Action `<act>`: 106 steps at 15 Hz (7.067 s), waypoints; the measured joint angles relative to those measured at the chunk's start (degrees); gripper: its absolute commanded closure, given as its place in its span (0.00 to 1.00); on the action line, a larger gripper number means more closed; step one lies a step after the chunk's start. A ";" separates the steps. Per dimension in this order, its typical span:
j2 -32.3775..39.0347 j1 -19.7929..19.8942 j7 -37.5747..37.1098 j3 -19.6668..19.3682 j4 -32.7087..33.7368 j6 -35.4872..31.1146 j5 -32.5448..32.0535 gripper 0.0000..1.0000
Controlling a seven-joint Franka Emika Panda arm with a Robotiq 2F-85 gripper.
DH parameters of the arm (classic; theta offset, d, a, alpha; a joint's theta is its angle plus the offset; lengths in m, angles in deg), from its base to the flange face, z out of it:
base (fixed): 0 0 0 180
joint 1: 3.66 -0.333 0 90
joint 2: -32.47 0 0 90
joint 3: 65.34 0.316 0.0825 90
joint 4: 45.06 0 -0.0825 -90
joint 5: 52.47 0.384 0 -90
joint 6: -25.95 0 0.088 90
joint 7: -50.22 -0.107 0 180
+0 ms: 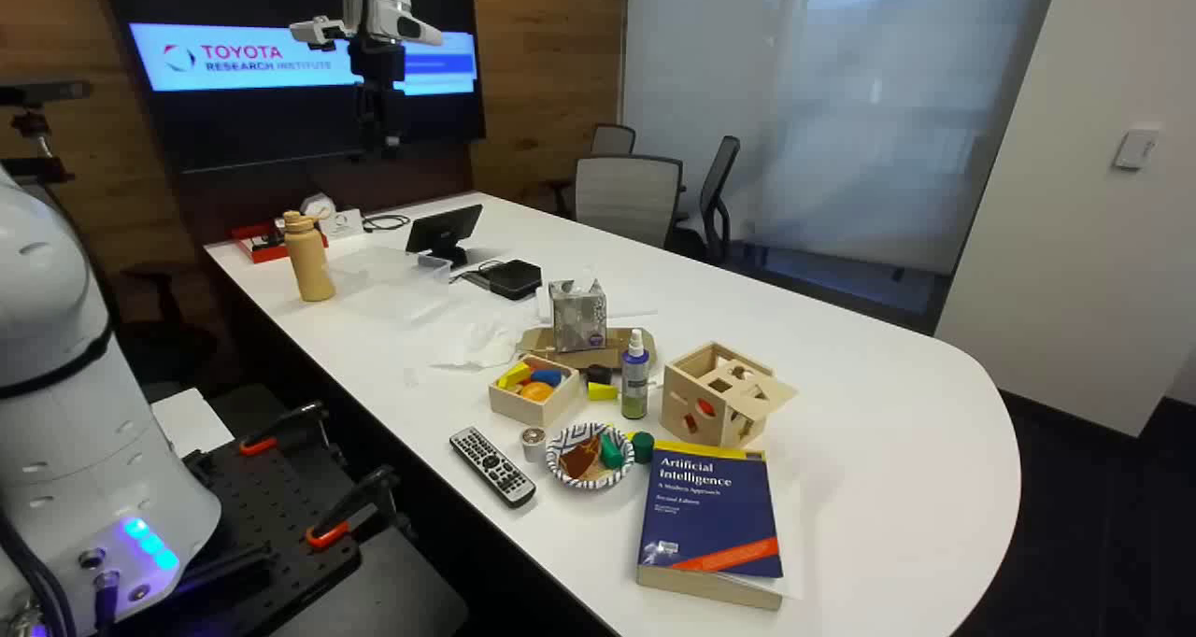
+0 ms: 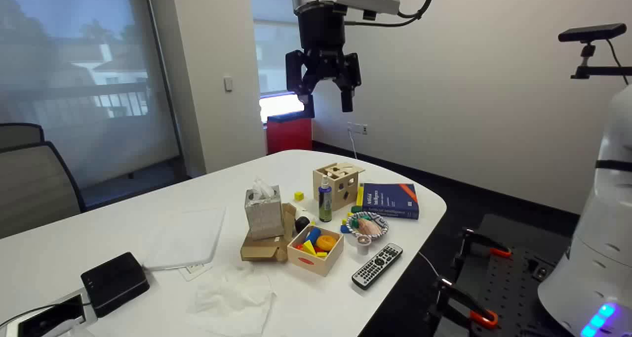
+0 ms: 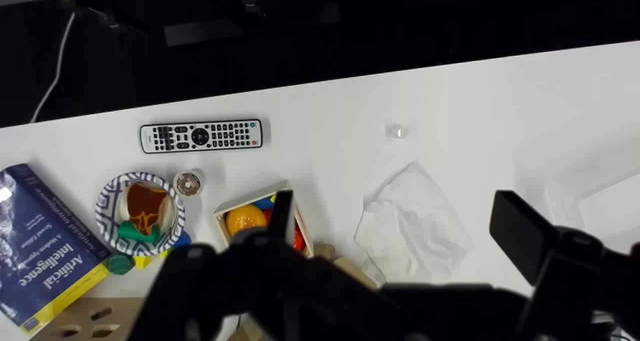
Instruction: Place the cap on the spray bottle
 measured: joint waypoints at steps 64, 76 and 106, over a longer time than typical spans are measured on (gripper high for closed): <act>68.64 -12.80 4.48 -2.96 21.83 -35.45 7.02 0.84; 67.98 -12.62 4.16 -3.64 22.40 -34.51 7.00 0.94; 36.33 8.16 7.61 -17.69 18.04 -11.68 2.67 0.94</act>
